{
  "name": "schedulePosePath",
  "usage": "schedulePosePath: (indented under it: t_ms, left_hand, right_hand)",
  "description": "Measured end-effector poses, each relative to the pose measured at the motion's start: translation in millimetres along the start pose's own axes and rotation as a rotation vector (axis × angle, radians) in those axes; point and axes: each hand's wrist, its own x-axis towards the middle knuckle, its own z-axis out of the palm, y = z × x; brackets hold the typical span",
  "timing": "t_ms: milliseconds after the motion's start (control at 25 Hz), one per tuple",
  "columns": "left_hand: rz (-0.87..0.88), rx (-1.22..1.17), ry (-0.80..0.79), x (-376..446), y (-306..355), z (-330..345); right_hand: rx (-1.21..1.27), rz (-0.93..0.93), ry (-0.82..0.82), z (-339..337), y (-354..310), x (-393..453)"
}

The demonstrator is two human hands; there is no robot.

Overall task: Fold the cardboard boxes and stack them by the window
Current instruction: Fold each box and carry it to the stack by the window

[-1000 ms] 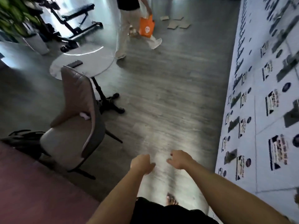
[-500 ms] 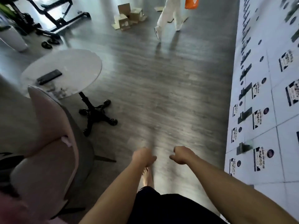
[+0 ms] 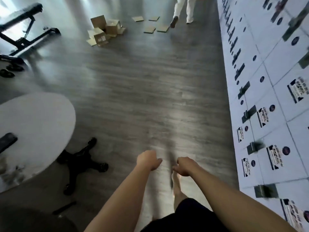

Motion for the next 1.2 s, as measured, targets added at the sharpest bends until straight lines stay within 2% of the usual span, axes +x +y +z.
schedulePosePath:
  t_ms: [240,360,560,680,800,920,1200]
  left_hand:
    - [-0.041,0.043,-0.014,131.9,39.5,-104.6]
    - [-0.074,0.031,0.036,188.2,45.6,-162.0]
    - [-0.129,-0.012,0.020,281.9,37.5,-241.1]
    - [-0.107,0.007,-0.014,346.2,20.1,-289.0]
    - [-0.097,-0.011,0.001,420.8,-3.3,-361.3]
    - [-0.095,0.018,-0.002,497.7,-14.1,-440.8]
    - [0.013,0.040,0.035,677.2,31.2,-590.3]
  right_hand:
    - [0.023,-0.009,0.018,-148.8,21.6,133.7]
    - [0.000,-0.025,0.009,-215.3,16.4,188.7]
    - [-0.094,-0.093,-0.027,-309.6,-17.7,289.0]
    - [-0.064,-0.095,-0.043,-362.5,-48.4,350.0]
    - [-0.041,-0.080,-0.055,-423.8,-89.6,412.0]
    - [-0.032,-0.049,-0.001,-495.6,-121.9,466.2]
    - [0.001,-0.004,0.094,-653.7,-132.2,614.7]
